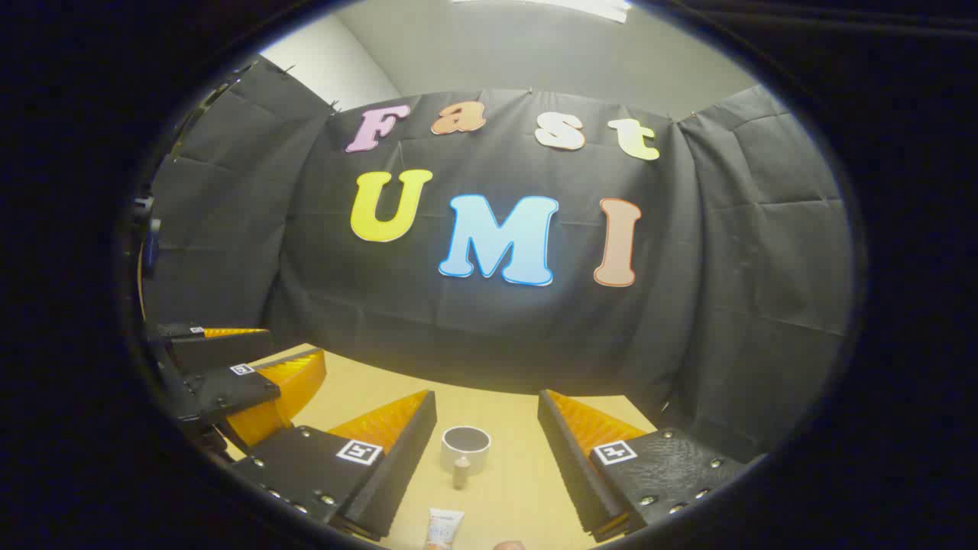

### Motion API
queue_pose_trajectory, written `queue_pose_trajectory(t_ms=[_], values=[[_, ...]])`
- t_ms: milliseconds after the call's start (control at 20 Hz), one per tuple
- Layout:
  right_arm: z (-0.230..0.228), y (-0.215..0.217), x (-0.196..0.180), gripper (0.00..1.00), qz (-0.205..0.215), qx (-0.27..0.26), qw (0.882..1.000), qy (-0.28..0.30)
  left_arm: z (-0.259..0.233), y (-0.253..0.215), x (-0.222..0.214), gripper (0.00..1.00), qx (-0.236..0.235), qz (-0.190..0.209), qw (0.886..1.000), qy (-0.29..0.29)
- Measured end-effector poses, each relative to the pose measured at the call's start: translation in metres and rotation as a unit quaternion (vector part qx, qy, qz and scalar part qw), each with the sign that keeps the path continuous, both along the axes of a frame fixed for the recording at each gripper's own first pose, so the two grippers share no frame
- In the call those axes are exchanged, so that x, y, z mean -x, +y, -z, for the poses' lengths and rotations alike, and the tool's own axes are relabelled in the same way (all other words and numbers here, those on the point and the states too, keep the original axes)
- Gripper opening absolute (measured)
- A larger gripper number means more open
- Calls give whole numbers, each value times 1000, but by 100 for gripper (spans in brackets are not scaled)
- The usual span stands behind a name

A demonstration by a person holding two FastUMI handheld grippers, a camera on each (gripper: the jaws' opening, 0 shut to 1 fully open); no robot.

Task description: Put the toothbrush and toothpaste on the desktop into the cup, then pick up the cup and place it on the coaster on the desktop.

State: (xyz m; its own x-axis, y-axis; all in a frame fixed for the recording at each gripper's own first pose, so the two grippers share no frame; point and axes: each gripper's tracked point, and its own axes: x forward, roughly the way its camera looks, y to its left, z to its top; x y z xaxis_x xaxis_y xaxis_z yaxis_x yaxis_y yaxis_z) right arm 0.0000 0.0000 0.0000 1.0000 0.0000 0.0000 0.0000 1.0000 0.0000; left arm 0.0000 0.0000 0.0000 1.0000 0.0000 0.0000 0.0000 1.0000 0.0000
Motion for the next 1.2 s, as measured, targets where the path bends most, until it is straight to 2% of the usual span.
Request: queue_pose_trajectory(t_ms=[500,900,1000,1200], values=[[9,-13,3,85,13,-9,1000,17,2,-13,0,93,16,20,1000,6],[44,-4,-6,85,-5,-37,995,92,21,-18,14,94,35,29,997,64],[51,5,-9,85,-24,-48,993,103,26,-18,18,92,35,30,996,75],[68,7,-11,85,-21,-48,990,129,33,-16,20,92,25,35,995,93]])
